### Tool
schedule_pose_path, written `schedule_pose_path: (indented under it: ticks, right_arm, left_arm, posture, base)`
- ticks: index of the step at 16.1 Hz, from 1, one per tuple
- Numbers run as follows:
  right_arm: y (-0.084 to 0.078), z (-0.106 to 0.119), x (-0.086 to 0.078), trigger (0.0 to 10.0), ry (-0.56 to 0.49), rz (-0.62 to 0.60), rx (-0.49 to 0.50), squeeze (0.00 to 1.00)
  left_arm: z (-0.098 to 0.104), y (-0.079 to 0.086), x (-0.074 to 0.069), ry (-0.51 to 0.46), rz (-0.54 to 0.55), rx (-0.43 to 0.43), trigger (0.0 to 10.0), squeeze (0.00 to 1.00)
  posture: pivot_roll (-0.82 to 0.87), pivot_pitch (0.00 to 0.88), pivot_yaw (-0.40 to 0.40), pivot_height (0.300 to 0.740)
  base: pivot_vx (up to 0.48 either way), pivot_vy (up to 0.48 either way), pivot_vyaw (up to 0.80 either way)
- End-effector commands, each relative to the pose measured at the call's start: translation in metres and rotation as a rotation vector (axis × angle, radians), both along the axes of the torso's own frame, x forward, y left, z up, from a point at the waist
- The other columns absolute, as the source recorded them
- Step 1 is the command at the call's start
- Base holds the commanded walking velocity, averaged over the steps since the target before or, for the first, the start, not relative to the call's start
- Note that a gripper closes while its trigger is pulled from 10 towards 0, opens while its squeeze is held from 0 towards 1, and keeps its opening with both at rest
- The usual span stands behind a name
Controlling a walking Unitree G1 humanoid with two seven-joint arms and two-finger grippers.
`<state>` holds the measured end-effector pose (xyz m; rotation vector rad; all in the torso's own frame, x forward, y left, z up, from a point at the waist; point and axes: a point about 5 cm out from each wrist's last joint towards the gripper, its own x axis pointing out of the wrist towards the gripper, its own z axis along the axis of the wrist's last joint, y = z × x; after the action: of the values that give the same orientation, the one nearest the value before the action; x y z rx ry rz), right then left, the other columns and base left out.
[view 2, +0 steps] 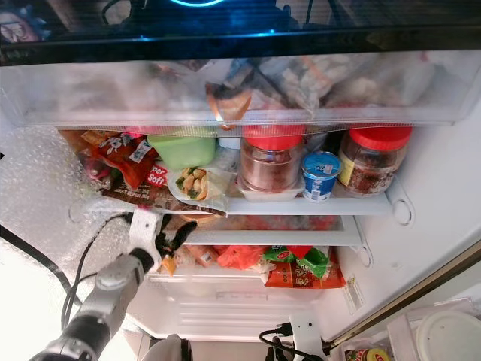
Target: Restocking fridge
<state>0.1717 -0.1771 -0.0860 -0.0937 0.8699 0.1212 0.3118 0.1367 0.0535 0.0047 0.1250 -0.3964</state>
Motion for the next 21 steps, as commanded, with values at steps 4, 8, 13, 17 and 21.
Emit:
schedule_pose_path:
  ticks: [4, 8, 13, 17, 21]
  right_arm:
    - [0.001, -0.005, -0.011, 10.0, 0.043, 0.005, 0.003, 0.00]
    - [0.001, -0.005, -0.011, 10.0, 0.045, 0.008, 0.001, 0.00]
    - [0.000, -0.005, -0.010, 10.0, 0.045, 0.009, 0.002, 0.00]
    - [0.000, -0.005, -0.010, 10.0, 0.045, 0.014, 0.001, 0.00]
    - [0.001, -0.005, -0.010, 10.0, 0.045, 0.013, 0.001, 0.00]
  left_arm:
    - [-0.001, -0.004, -0.020, -0.050, -0.059, 0.010, 10.0, 0.00]
    - [-0.005, 0.004, -0.036, -0.037, -0.033, 0.013, 10.0, 0.00]
    - [-0.015, 0.024, -0.065, 0.020, -0.049, 0.072, 10.0, 0.00]
    - [-0.015, 0.020, -0.073, 0.058, -0.049, 0.048, 10.0, 0.00]
    - [-0.024, 0.019, -0.079, 0.173, -0.038, -0.043, 10.0, 0.00]
  posture:
    - [-0.03, 0.064, 0.032, 0.665]
    - [-0.03, 0.067, 0.031, 0.665]
    - [-0.03, 0.072, 0.029, 0.665]
    - [-0.02, 0.072, 0.029, 0.665]
    - [-0.02, 0.075, 0.032, 0.665]
  base:
    - [0.000, 0.000, 0.00]
    - [0.000, 0.000, 0.00]
    - [0.000, 0.000, 0.00]
    - [0.000, 0.000, 0.00]
    - [0.000, 0.000, 0.00]
